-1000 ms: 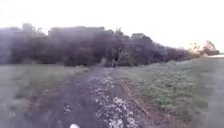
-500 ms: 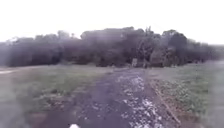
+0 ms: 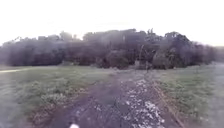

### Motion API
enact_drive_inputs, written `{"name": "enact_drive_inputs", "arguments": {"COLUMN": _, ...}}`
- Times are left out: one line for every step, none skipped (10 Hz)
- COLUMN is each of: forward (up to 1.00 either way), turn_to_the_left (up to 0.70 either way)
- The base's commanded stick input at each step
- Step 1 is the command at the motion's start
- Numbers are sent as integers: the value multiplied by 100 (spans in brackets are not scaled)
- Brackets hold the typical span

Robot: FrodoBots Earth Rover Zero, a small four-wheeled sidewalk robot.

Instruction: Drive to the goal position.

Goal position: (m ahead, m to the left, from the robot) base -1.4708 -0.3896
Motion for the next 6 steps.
{"name": "enact_drive_inputs", "arguments": {"forward": 85, "turn_to_the_left": -18}}
{"name": "enact_drive_inputs", "arguments": {"forward": 85, "turn_to_the_left": -34}}
{"name": "enact_drive_inputs", "arguments": {"forward": 85, "turn_to_the_left": -34}}
{"name": "enact_drive_inputs", "arguments": {"forward": 85, "turn_to_the_left": -23}}
{"name": "enact_drive_inputs", "arguments": {"forward": 85, "turn_to_the_left": -8}}
{"name": "enact_drive_inputs", "arguments": {"forward": 85, "turn_to_the_left": 0}}
